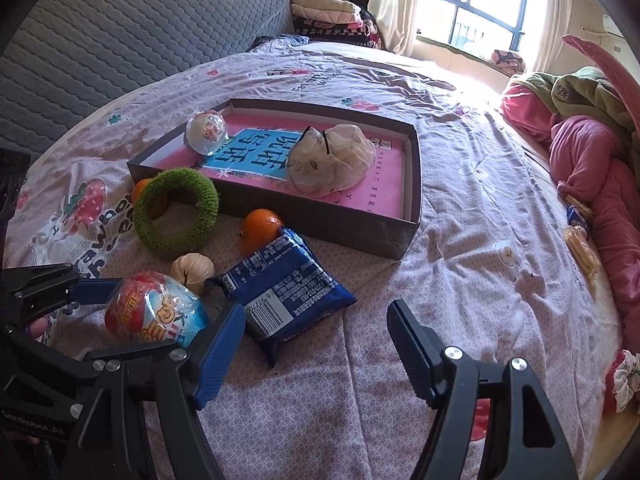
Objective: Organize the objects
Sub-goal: 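Grasp the red wrapped egg with the left gripper while the right grasps the blue packet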
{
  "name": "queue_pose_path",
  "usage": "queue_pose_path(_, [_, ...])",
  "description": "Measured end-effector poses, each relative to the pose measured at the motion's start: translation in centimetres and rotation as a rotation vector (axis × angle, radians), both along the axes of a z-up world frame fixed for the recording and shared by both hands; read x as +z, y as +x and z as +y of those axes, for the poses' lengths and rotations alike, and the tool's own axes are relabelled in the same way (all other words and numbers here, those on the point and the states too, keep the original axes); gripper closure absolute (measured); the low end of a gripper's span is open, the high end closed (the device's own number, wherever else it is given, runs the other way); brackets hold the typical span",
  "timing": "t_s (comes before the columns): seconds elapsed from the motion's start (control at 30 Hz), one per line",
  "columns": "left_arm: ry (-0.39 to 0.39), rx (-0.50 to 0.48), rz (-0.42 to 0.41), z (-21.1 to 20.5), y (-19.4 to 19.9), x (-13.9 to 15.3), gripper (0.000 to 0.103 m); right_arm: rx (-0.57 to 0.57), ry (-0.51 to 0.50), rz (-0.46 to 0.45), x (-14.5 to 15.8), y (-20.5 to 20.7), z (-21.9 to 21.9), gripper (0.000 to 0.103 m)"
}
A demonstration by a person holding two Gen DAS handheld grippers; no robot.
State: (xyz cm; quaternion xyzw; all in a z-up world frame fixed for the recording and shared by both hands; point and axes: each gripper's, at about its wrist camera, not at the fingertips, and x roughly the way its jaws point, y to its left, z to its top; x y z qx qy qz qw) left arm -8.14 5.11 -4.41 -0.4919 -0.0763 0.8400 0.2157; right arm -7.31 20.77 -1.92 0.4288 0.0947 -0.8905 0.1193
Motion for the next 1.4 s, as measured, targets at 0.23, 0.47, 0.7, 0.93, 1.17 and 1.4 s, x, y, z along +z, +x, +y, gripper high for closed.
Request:
queue_pose_path(0.23, [-0.001,-0.02,-0.001,0.4,-0.7,-0.3,0.021,0.093,0.052,-0.022,-0.3,-0.9,-0.3,0.03])
queue_pose_path(0.47, [0.003,-0.037,-0.016,0.4,-1.4,-0.5,0.021,0.192,0.047,-0.07,-0.7,-2.5,-0.9,0.029])
queue_pose_path(0.7, [-0.042,-0.053,-0.008,1.1,-1.7,-0.5,0.03,0.267,0.03,-0.166,-2.0,-4.3,-1.0,0.029])
queue_pose_path(0.93, [-0.068,-0.064,0.003,1.6,-1.3,-0.4,0.049,0.283,0.041,-0.182,-2.7,-4.4,-1.6,0.035])
queue_pose_path(1.17, [-0.072,-0.05,0.016,1.1,-0.7,0.0,0.049,0.276,0.0,-0.153,-2.0,-3.7,-1.4,0.051])
queue_pose_path(1.4, [-0.074,-0.026,0.049,0.5,0.0,1.4,0.049,0.257,-0.002,-0.129,-1.5,-3.3,-1.5,0.053])
